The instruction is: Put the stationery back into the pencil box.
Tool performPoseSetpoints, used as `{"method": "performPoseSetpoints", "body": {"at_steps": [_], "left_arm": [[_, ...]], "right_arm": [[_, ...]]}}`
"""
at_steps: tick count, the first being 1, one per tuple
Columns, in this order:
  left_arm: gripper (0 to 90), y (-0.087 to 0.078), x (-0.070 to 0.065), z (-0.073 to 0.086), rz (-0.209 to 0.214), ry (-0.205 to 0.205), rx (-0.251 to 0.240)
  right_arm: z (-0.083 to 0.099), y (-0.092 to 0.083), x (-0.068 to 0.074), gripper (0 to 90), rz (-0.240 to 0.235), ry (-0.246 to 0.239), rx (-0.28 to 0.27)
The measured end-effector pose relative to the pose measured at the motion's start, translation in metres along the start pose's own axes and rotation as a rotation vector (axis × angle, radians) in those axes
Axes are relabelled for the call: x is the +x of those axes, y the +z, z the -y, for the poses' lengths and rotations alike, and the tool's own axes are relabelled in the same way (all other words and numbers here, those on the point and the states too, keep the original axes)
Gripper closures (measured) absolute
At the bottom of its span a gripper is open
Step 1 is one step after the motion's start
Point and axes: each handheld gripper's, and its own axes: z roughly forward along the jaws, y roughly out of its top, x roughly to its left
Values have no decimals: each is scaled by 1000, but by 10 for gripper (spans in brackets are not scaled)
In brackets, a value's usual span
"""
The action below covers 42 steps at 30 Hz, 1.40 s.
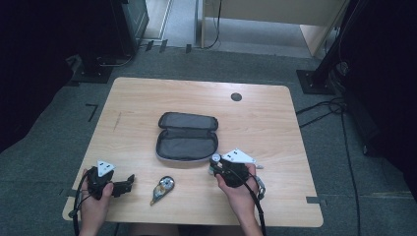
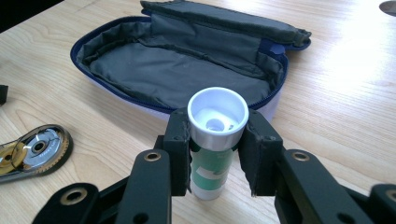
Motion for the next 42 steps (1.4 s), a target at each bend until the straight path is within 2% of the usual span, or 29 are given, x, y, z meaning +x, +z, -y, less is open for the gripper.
{"method": "performPoseSetpoints", "body": {"at_steps": [5, 11, 17, 24, 32, 37, 38, 42], "left_arm": [[21, 0, 0, 0, 0, 0, 0], [21, 0, 0, 0, 0, 0, 0], [21, 0, 0, 0, 0, -1, 0], [21, 0, 0, 0, -1, 1, 1], [21, 0, 0, 0, 0, 0, 1], [21, 0, 0, 0, 0, 0, 0], [21, 0, 0, 0, 0, 0, 0], [21, 0, 0, -1, 1, 3, 0]], "right_arm": [[-5, -7, 0, 664, -16, 5, -18], [-22, -16, 5, 663, -46, 3, -55], [-37, -16, 10, 663, -54, -17, -77], [-52, -13, 13, 664, -55, -18, -91], [-64, 7, 21, 663, -28, -28, -108], [-66, 20, 26, 663, -33, -24, -98], [-65, 29, 28, 663, -32, -21, -93], [-62, 44, 29, 664, -30, -9, -72]]}}
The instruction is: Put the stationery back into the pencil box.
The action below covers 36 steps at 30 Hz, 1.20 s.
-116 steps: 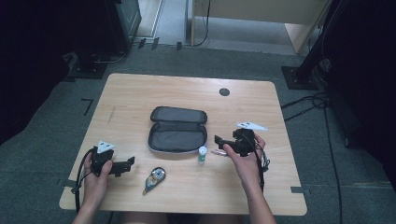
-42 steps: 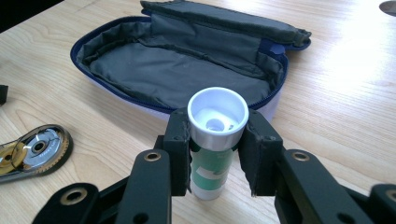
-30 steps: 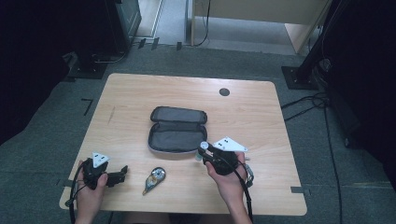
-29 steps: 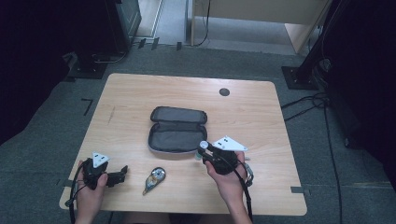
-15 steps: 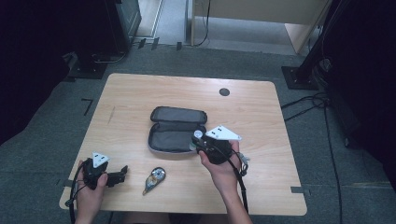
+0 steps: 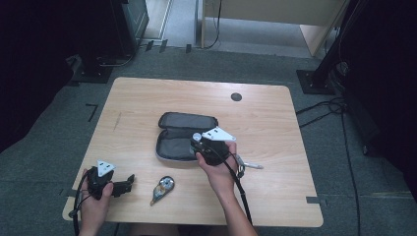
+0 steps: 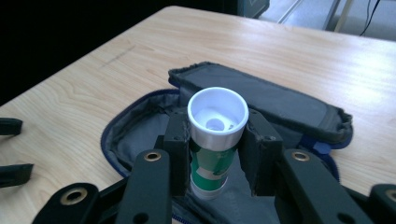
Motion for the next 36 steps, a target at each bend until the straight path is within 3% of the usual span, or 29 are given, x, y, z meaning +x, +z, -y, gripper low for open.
{"method": "performPoseSetpoints", "body": {"at_steps": [5, 9, 19, 25, 31, 36], "left_arm": [[21, 0, 0, 0, 0, 1, 1], [21, 0, 0, 0, 0, -1, -1], [21, 0, 0, 0, 0, 1, 1], [21, 0, 0, 0, 3, 3, 2], [21, 0, 0, 0, 4, 4, 2], [21, 0, 0, 0, 4, 4, 2]], "right_arm": [[3, 15, 3, 663, 0, -4, 19], [6, 30, 9, 663, -31, -4, 36], [12, 41, 17, 662, -68, -24, 48], [15, 37, 10, 661, -92, -19, 63], [22, 26, -5, 660, -129, 8, 81], [27, 20, -17, 657, -129, 38, 108]]}}
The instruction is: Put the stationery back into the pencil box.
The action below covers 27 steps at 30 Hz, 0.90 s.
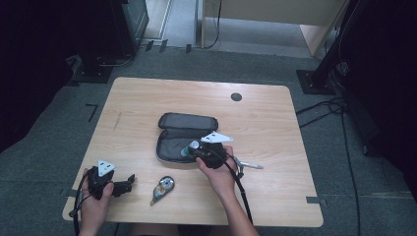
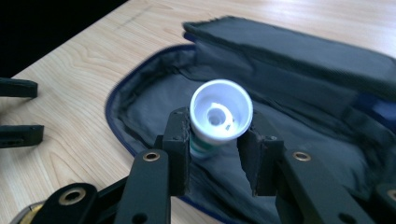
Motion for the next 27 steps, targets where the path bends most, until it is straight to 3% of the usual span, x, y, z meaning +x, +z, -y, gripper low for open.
{"method": "performPoseSetpoints", "body": {"at_steps": [1, 8, 16, 19, 23, 27], "left_arm": [[21, 0, 0, 0, 0, 0, 0], [21, 0, 0, 0, 0, 0, 0], [21, 0, 0, 0, 0, 0, 0], [21, 0, 0, 0, 0, 0, 0], [21, 0, 0, 0, 0, 0, -1], [21, 0, 0, 0, -1, 2, 1]], "right_arm": [[0, -1, -4, 658, -19, 38, 12], [0, 10, -4, 658, 2, 40, 58], [-2, 10, -5, 618, -7, 81, 20], [-6, 7, -11, 627, 6, 107, 9], [-10, 10, -15, 654, 31, 102, 17], [-11, 11, -19, 657, 9, 96, 27]]}}
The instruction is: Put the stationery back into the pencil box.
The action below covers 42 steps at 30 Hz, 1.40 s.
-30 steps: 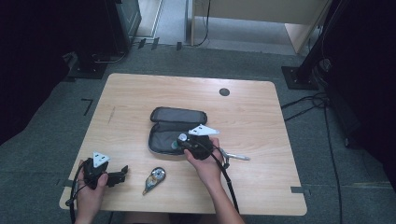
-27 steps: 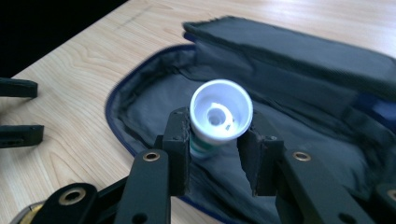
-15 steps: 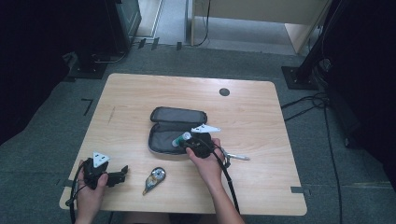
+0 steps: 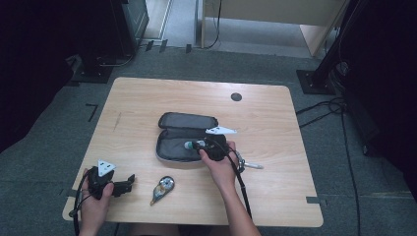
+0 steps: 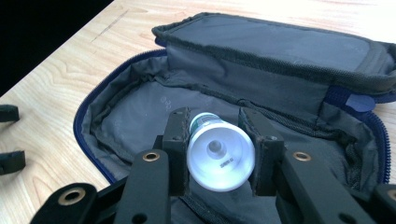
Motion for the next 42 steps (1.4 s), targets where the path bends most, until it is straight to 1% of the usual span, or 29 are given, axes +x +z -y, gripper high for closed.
{"method": "performPoseSetpoints", "body": {"at_steps": [4, 5, 6, 8, 11, 12, 13, 15, 16, 17, 18, 20, 22, 23, 25, 27, 29, 30, 31, 33, 34, 35, 36, 37, 38, 39, 40, 41, 42], "left_arm": [[21, 0, 0, 0, 0, 0, 0], [21, 0, 0, 0, 0, -1, 0], [21, 0, 0, 0, 0, 0, 0], [21, 0, 0, 0, 0, 0, 0], [21, 0, 0, 0, 0, 0, 0], [21, 0, 0, 0, 0, -1, 0], [21, 0, 0, 0, 0, -1, 0], [21, 0, 0, 0, 0, 0, 0], [21, 0, 0, 0, 0, 0, 0], [21, 0, 0, 0, 1, 0, -1], [21, 0, 0, 0, 1, 1, -1], [21, 0, 0, 0, 1, 1, 0], [21, 0, 0, 0, 1, 1, -1], [21, 0, 0, 0, 1, 1, -1], [21, 0, 0, 0, 1, 1, 0], [21, 0, 0, 0, 1, 1, -1], [21, 0, 0, 0, 1, 2, 0], [21, 0, 0, 0, 1, 1, -1], [21, 0, 0, 0, 1, 1, -1], [21, 0, 0, 0, 1, 1, -1], [21, 0, 0, 0, 1, 1, 0], [21, 0, 0, 0, 1, 1, -1], [21, 0, 0, 0, 1, 1, -1], [21, 0, 0, 0, 1, 1, -1], [21, 0, 0, 0, 1, 1, -1], [21, 0, 0, 0, 1, 1, -1], [21, 0, 0, 0, 1, 1, 0], [21, 0, 0, 0, 2, 1, 0], [21, 0, 0, 0, 2, 1, 0]], "right_arm": [[-2, 1, -1, 658, -23, -5, 18], [-3, 3, 1, 659, -31, -27, 26], [-4, 7, 5, 658, -61, -61, 40], [-5, 12, 10, 658, -91, -82, 50], [-6, 19, 9, 655, -96, -92, 68], [-6, 19, 8, 654, -75, -103, 78], [-6, 19, 8, 654, -75, -103, 78], [-6, 23, 8, 652, -30, -121, 137], [-6, 23, 8, 652, -30, -121, 137], [-5, 24, 8, 652, -21, -132, 154], [-4, 26, 9, 651, 7, -160, 178], [-4, 26, 9, 648, 14, -162, 182], [-4, 27, 8, 608, 30, -155, 177], [-6, 26, 5, 591, 67, -148, 168], [-6, 25, 4, 589, 74, -148, 169], [-6, 24, 3, 591, 109, -163, 181], [-6, 23, 3, 591, 103, -163, 183], [-6, 23, 4, 595, 76, -162, 178], [-5, 23, 9, 602, 90, -186, 185], [-4, 24, 11, 589, 150, -213, 187], [-4, 24, 11, 589, 150, -213, 187], [-4, 24, 11, 588, 178, -221, 187], [-4, 24, 9, 578, 245, -234, 186], [-4, 24, 9, 578, 245, -234, 186], [-4, 23, 8, 569, 302, -230, 172], [-5, 22, 7, 560, 316, -221, 161], [-5, 22, 7, 560, 316, -221, 161], [-5, 21, 6, 551, 310, -200, 149], [-5, 22, 5, 538, 258, -182, 146]]}}
